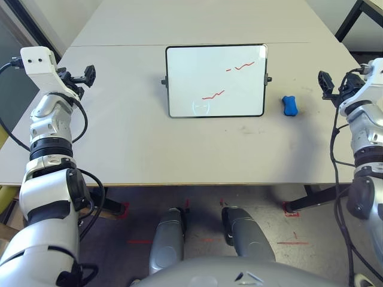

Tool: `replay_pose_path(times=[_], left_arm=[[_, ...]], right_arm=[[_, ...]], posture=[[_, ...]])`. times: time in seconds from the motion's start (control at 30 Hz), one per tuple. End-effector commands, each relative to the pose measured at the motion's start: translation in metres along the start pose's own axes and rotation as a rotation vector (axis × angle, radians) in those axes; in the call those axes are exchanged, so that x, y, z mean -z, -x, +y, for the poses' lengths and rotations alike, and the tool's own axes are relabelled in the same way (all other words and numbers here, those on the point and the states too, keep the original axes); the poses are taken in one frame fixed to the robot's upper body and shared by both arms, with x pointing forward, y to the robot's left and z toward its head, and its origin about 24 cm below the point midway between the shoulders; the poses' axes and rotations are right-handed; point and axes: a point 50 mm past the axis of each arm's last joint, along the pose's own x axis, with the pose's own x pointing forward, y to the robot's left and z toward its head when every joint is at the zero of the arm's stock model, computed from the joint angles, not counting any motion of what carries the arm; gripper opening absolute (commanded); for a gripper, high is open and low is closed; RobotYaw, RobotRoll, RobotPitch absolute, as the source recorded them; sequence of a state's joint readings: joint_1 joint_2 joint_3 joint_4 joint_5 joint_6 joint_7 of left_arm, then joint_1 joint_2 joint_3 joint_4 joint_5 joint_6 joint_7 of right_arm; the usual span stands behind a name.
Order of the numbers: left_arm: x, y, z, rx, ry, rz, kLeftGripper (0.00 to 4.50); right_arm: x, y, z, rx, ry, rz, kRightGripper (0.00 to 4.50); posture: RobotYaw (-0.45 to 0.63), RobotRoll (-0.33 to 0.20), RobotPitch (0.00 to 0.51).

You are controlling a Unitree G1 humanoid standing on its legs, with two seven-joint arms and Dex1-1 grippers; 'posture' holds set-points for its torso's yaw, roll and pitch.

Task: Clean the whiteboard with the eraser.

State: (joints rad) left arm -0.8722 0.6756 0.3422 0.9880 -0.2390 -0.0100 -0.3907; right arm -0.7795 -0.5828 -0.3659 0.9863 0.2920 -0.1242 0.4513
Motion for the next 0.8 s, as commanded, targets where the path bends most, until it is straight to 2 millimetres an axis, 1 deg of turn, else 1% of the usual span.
replay_pose_path(times=[0.03,0.17,0.27,0.4,0.43,0.53,0.7,0.8], left_arm=[[-0.001,-0.001,-0.002,0.005,-0.006,-0.002,4.5],[-0.001,-0.001,-0.003,0.012,-0.004,-0.002,4.5],[-0.003,-0.002,-0.008,0.055,-0.004,-0.003,4.5],[-0.009,-0.001,-0.018,0.183,-0.01,-0.008,4.5],[-0.011,0.001,-0.024,0.243,0.006,-0.012,4.5],[-0.017,0.011,-0.041,0.438,0.014,-0.005,4.5],[-0.016,0.032,-0.059,0.649,0.005,0.062,4.5],[-0.014,0.043,-0.066,0.731,0.005,0.098,4.5]], right_arm=[[-0.002,-0.002,0.002,-0.005,-0.005,-0.011,4.46],[-0.002,-0.002,0.002,-0.007,-0.005,-0.009,4.46],[-0.002,-0.002,0.002,-0.005,0.0,-0.007,4.46],[-0.001,-0.003,0.001,0.003,0.014,0.012,4.46],[-0.002,-0.003,0.002,0.001,0.011,0.012,4.46],[-0.003,-0.005,0.004,-0.008,0.004,0.013,4.46],[-0.003,-0.007,0.006,-0.006,0.018,0.031,4.46],[-0.004,-0.008,0.007,-0.001,0.035,0.043,4.46]], posture=[[-0.2,0.0,0.141],[-0.2,0.0,0.144],[-0.2,0.0,0.146],[-0.19,0.0,0.143],[-0.19,0.0,0.142],[-0.19,0.0,0.138],[-0.19,0.0,0.135],[-0.19,0.0,0.138]])
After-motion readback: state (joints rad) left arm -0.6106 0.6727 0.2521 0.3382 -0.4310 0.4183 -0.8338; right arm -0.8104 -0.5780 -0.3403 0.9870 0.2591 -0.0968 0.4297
